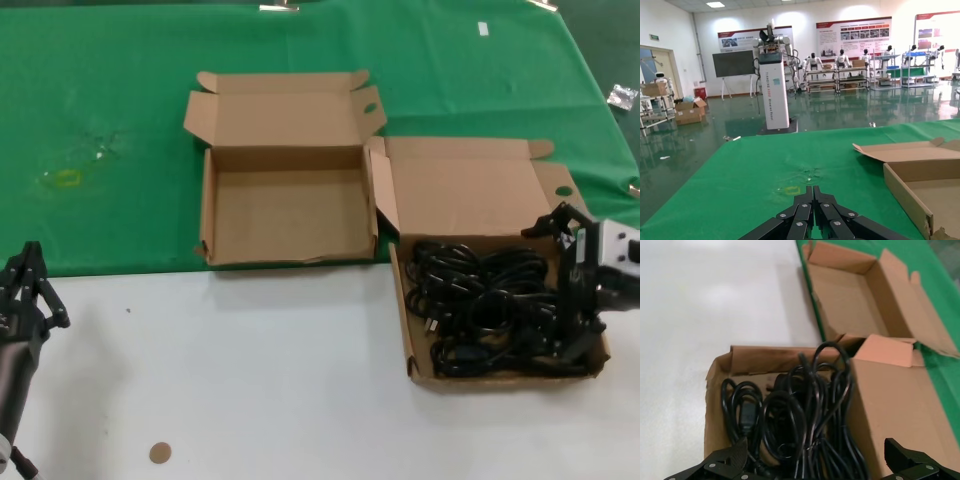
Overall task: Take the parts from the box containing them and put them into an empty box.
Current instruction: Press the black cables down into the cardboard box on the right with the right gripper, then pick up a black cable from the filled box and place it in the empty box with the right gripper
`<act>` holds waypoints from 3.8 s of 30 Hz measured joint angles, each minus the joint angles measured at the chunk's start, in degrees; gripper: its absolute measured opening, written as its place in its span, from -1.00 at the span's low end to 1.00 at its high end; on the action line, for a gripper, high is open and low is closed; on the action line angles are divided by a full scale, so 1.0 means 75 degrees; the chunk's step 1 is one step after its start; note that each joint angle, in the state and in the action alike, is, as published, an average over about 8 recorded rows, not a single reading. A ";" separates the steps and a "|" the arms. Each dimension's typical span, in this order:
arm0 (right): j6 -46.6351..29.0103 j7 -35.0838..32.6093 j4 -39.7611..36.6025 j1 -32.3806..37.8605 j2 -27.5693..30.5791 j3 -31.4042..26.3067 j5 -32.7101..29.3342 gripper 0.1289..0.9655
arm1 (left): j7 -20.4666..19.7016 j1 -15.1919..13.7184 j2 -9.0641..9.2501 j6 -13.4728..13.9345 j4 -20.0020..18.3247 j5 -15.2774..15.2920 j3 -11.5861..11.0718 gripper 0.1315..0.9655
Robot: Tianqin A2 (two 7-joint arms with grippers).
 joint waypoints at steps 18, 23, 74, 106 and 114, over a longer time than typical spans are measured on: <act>-0.0708 -0.0582 -0.0825 -0.0272 -0.1138 0.0776 -0.0998 0.86 | -0.0007 0.0000 0.0000 0.0000 0.0000 0.0002 0.0000 -0.95; -0.0847 -0.0656 -0.0883 -0.0344 -0.1260 0.0956 -0.1160 0.71 | -0.0007 0.0000 0.0000 0.0000 0.0000 0.0003 0.0000 -0.95; -0.2263 -0.0314 -0.0515 0.1067 -0.1903 0.1702 -0.1585 -0.92 | -0.0002 0.0000 0.0000 0.0000 0.0000 0.0002 0.0000 -0.95; -0.1864 0.0656 -0.1209 0.2657 -0.4671 0.0720 -0.3280 -0.92 | -0.0002 0.0000 0.0000 0.0000 0.0000 0.0001 0.0000 -0.95; -0.1548 0.0585 -0.1675 0.2710 -0.5162 0.0600 -0.3531 -0.92 | -0.0002 0.0000 0.0000 0.0000 0.0000 0.0001 0.0000 -0.95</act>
